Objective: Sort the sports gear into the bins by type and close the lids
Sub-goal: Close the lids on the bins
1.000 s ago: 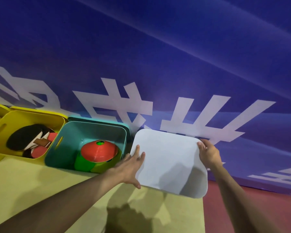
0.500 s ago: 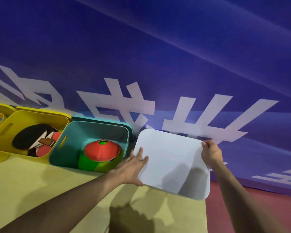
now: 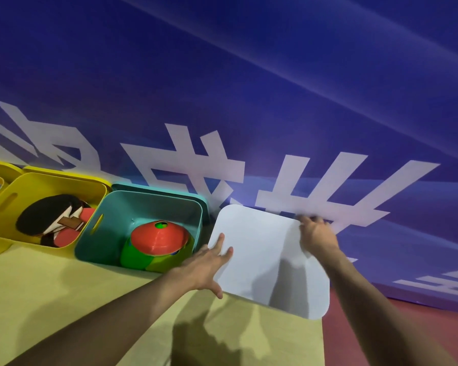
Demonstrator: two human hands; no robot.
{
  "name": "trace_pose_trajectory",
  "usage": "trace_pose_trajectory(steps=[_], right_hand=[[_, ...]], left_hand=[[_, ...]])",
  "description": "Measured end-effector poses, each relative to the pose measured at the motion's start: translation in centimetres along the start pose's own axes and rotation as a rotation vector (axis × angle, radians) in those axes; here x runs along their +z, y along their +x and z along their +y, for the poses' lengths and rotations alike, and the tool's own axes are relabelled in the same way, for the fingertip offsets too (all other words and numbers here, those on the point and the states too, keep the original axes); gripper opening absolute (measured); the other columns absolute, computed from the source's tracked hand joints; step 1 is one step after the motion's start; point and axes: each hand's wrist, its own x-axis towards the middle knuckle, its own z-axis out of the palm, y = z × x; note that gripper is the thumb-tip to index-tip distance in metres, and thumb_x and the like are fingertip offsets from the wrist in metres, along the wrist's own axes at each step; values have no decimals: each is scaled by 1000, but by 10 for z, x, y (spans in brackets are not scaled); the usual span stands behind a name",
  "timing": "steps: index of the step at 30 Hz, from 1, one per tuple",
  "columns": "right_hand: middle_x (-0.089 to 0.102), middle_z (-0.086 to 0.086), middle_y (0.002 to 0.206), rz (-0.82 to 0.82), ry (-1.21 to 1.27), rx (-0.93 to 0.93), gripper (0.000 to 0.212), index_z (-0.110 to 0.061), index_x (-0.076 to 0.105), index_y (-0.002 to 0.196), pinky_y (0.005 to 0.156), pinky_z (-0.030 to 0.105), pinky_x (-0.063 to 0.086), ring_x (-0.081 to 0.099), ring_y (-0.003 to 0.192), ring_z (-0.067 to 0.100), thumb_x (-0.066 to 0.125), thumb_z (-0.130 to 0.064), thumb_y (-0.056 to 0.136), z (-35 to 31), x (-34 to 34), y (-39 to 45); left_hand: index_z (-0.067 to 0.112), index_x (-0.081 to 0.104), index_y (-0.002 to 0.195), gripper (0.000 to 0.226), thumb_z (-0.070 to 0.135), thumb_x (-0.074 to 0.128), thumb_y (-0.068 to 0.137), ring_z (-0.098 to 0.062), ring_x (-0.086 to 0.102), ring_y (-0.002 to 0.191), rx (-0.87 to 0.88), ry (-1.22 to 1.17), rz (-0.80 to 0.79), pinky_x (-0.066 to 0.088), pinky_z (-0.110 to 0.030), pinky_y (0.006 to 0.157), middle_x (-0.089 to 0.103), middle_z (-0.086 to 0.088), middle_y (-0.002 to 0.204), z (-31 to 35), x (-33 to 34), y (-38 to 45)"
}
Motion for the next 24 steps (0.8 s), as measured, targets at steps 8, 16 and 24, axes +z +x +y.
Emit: trace_pose_trajectory(steps=[8,16,24], right_hand=[[45,17,148,56,-181,-366,59,-19,33,154,116,48,37,48,130,39,53,-33,100,-127,20,-12],[15,11,168,-86,-149,-553,88,-24,15,162,124,50,25,18,153,37,67,-45,94,-161,48,-27],[14,6,167,-187,-137,-522,84,-25,16,160,121,46,27,18,150,34,64,-41,93,-167,21,-21]], left_hand=[[30,2,162,120,49,84,76,-53,31,141,-1,-55,43,32,-51,116,-30,-5,165,0,6,-4],[39,6,161,114,43,84,79,-57,23,144,-35,-159,41,24,-56,121,-37,5,162,-3,18,-2],[45,21,157,96,42,80,82,-52,40,138,-37,-183,75,40,-57,112,-26,7,167,-6,13,-11]])
